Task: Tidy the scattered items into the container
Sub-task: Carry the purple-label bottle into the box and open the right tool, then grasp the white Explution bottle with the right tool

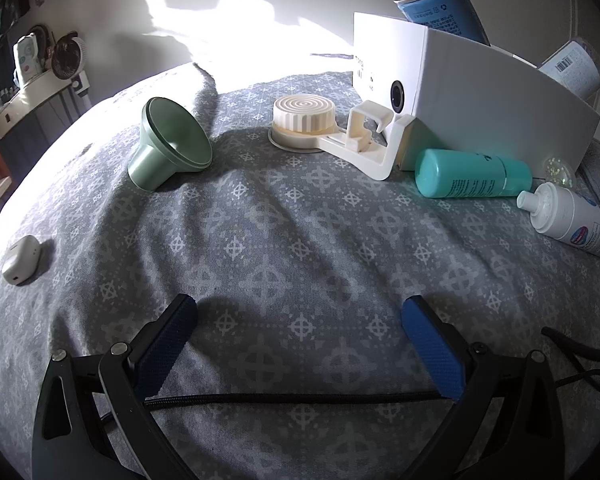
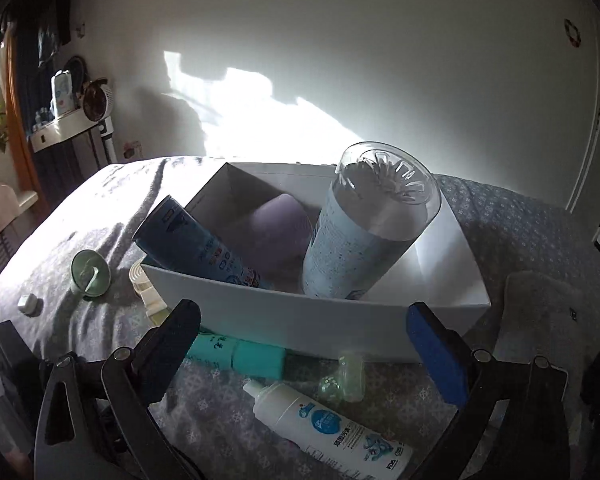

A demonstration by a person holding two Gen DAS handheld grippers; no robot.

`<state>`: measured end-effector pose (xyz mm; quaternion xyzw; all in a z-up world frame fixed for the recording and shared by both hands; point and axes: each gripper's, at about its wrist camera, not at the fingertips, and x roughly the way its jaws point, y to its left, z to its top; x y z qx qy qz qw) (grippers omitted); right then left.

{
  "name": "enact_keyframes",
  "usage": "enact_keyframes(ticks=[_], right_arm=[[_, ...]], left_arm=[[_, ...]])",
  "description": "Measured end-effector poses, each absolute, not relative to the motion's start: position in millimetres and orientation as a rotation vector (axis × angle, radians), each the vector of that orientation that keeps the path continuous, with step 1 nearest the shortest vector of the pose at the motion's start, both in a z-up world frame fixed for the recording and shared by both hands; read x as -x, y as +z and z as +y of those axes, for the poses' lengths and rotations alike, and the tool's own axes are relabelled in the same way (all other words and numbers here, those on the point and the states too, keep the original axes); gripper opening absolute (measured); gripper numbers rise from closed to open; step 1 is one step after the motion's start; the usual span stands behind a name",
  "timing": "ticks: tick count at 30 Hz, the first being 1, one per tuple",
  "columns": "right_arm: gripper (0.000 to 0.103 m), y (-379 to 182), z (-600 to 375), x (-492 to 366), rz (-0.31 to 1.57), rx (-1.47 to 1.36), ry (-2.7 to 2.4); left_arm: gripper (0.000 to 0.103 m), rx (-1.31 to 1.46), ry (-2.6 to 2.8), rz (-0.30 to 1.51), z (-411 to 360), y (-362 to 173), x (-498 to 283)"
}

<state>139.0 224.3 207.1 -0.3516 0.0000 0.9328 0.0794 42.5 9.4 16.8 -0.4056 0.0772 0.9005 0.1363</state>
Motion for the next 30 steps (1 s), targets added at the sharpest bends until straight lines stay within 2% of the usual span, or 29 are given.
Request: enact_keyframes(ticks=[6,12,16,20,24,25,27,29,30], right_arm=[[0.103,136.3,235.7,-175.0,-0.265,1.282,2.689],[0.103,114.8,214.8,-168.4,-0.649,1.331,2.657],[0.103,93.6,218.1,-141.2,-0.713,1.441,2.602],[0.103,86.8,236.6,-117.1,-0.534,1.518,2.636],[0.103,81.0,272.9,-96.5,-0.13,1.643,2.653],[0.103,81.9,278.2,-95.9,-0.08,1.631,2.657],[0.103,82.4,275.6,-98.2,-0.113,1.62,2.644],[0.095,85.5,272.1,-104.9,-0.114,1.602,2.652],[0.084,88.2,270.2,-108.9,-0.113,1.599,2.659]], left_arm=[[0.103,1.174,2.607,0.224,9.3,16.7,-42.4],[0.103,1.174,2.606,0.224,9.1,16.6,-42.4],[0.103,1.174,2.606,0.224,9.3,16.4,-42.3],[0.103,1.173,2.606,0.224,9.2,16.3,-42.2],[0.103,1.173,2.606,0.224,9.1,16.3,-42.1],[0.103,1.173,2.606,0.224,9.1,16.3,-42.1],[0.103,1.173,2.606,0.224,9.2,16.2,-42.1],[0.103,1.173,2.606,0.224,9.2,16.1,-42.1],[0.103,1.173,2.606,0.224,9.1,16.1,-42.0]])
